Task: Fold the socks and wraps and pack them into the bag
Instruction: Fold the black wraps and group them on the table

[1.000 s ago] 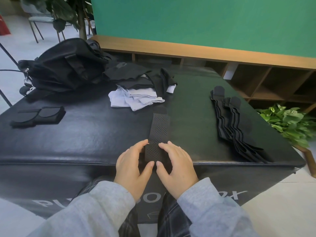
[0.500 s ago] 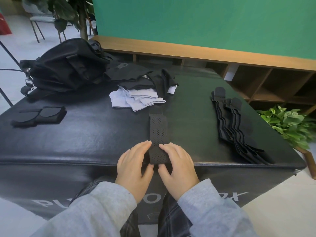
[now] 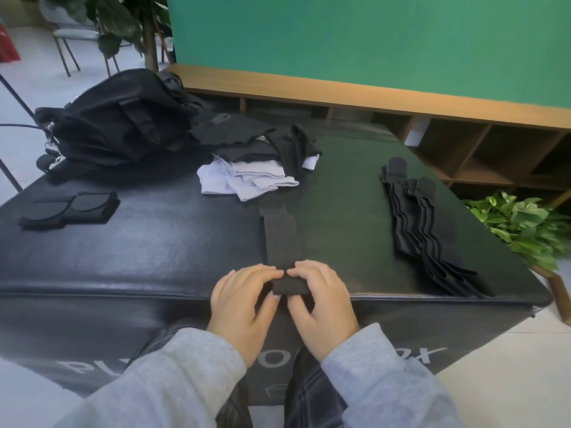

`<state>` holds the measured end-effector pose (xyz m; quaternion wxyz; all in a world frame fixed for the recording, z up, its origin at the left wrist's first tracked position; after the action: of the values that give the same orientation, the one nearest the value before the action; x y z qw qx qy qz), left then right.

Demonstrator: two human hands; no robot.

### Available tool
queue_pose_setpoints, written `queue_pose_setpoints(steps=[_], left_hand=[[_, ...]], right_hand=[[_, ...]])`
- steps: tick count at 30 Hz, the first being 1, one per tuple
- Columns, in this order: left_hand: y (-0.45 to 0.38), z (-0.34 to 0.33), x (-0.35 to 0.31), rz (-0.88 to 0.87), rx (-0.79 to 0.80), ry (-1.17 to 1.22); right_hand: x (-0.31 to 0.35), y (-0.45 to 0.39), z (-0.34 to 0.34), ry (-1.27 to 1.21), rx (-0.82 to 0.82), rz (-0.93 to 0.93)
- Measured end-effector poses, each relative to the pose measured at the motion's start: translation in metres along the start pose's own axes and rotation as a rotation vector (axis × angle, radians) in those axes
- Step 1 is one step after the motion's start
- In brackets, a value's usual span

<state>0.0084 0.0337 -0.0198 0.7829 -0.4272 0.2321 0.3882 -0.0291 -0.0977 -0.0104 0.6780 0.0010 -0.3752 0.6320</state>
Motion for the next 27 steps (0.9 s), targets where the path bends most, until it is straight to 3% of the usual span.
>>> queue_pose_setpoints(steps=[27], left_hand=[[-0.0004, 0.0012, -0.0003, 0.011, 0.022, -0.010]], right_hand=[[-0.0033, -0.0009, -0.0007, -0.042, 0.020, -0.031]])
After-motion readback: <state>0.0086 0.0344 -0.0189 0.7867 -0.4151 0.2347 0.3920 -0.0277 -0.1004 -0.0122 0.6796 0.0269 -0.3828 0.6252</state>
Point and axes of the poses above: each hand's wrist, its own y-axis away from the middle knuckle, its own z-axis out of the back of the hand, x = y × z, the point moved 4 cm from there along -y, towards the middle knuckle, and after that the axes turned 7 degrees about y, right-handed, at the moved point
